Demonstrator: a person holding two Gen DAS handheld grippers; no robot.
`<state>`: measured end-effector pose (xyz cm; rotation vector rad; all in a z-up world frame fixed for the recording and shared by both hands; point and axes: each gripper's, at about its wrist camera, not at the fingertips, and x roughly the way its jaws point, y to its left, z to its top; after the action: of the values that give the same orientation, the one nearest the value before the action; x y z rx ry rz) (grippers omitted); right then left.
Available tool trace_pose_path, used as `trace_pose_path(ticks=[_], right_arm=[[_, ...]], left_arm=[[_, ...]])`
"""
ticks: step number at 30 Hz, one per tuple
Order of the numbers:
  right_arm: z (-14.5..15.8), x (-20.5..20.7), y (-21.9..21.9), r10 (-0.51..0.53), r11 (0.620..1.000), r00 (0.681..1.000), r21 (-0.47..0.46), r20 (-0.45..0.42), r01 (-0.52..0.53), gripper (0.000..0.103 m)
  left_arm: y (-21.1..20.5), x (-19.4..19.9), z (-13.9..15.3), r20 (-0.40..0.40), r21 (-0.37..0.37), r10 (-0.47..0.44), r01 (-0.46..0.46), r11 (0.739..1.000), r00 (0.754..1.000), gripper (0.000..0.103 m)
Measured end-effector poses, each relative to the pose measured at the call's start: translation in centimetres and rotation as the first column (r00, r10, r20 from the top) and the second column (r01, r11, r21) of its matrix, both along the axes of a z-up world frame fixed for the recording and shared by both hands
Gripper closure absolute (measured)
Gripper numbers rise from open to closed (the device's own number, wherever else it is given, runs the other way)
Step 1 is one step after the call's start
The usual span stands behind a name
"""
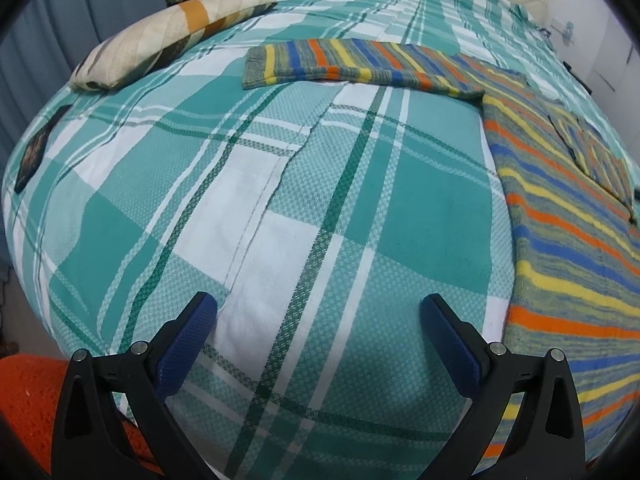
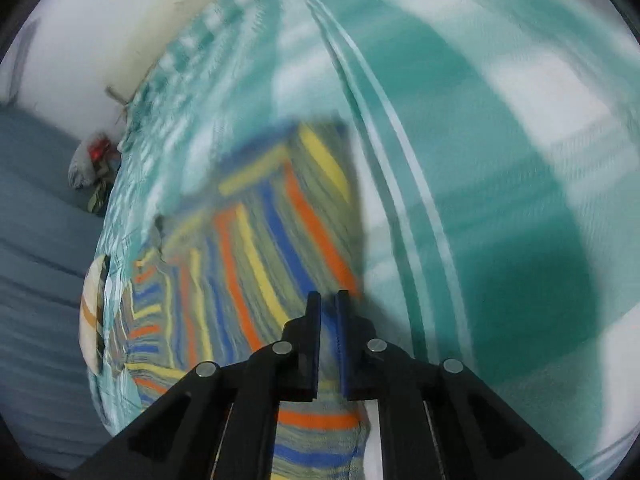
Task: Fold small clothes
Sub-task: 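Grasp the sweater side edge with the right tool, fold it inward, release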
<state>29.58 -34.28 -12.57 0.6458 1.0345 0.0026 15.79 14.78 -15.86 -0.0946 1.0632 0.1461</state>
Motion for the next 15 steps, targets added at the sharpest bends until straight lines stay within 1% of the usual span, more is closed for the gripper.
trace_pose_path(ticks=[1,3,4,5,6,7,8,9,10,12,13,14,15], right_arm=[[1.0,0.8,0.2,0.027,0.999,0.999,-0.017,0.020,-0.027,0.093],[1.9,2.6,0.5,0.066,0.997,0.998,-0.041,0.020,-0.065,0.090],[1.5,3.7,0.6,0.077,0.996,0.997,-0.049,-0.007,-0.077,0.088],[0.6,4.6,0.7,0.075,0.994,0.996,-0.074,-0.055,-0.079,0.084],[-0.3,5.2,0.7,0.065,0.991,0.993,-0.108,-0.101,-0.076,0.083],[-2.1,6.0,0.3,0.044,0.983,0.984,-0.169,-0.170,-0.073,0.086],[-3.0,6.2,0.0,0.028,0.982,0.984,-0.177,-0.173,-0.059,0.089],[-3.2,6.0,-0.3,0.008,0.984,0.989,-0.174,-0.150,-0.034,0.089],[-3.1,5.8,-0.5,-0.028,0.985,0.993,-0.172,-0.115,0.007,0.089],[-2.8,5.4,-0.4,-0.045,0.982,0.994,-0.186,-0.095,0.026,0.089],[-2.4,5.1,0.0,-0.040,0.977,0.996,-0.210,-0.084,0.022,0.087],[-1.8,4.7,0.6,-0.030,0.969,0.997,-0.248,-0.073,0.011,0.082],[-0.9,3.9,1.5,-0.017,0.952,0.998,-0.305,-0.057,-0.001,0.080]], left_arm=[[0.0,0.1,-0.1,-0.001,0.003,0.002,-0.002,1.000,1.000,0.001],[-0.2,0.2,-0.2,-0.002,0.010,0.005,-0.005,1.000,1.000,0.000],[-0.2,0.2,-0.3,-0.003,0.016,0.004,-0.004,1.000,1.000,0.000],[-0.4,0.2,-0.4,-0.003,0.022,0.003,-0.003,1.000,1.000,0.000],[-0.4,0.2,-0.5,-0.003,0.027,0.002,-0.001,1.000,1.000,0.000],[-0.5,0.2,-0.6,-0.003,0.029,0.000,0.000,1.000,1.000,0.000],[-0.5,0.1,-0.7,-0.002,0.030,-0.003,0.003,1.000,1.000,0.000],[-0.4,0.1,-0.7,-0.001,0.029,-0.003,0.004,1.000,1.000,0.000],[-0.4,0.2,-0.8,-0.002,0.028,-0.004,0.004,1.000,1.000,0.000],[-0.3,0.3,-0.8,-0.008,0.027,-0.004,0.004,1.000,1.000,0.000],[-0.4,0.3,-0.8,-0.010,0.028,-0.004,0.005,1.000,1.000,0.000],[-0.4,0.3,-0.9,-0.010,0.028,-0.005,0.005,1.000,1.000,0.000],[-0.4,0.3,-0.8,-0.009,0.029,-0.005,0.005,1.000,1.000,0.000]])
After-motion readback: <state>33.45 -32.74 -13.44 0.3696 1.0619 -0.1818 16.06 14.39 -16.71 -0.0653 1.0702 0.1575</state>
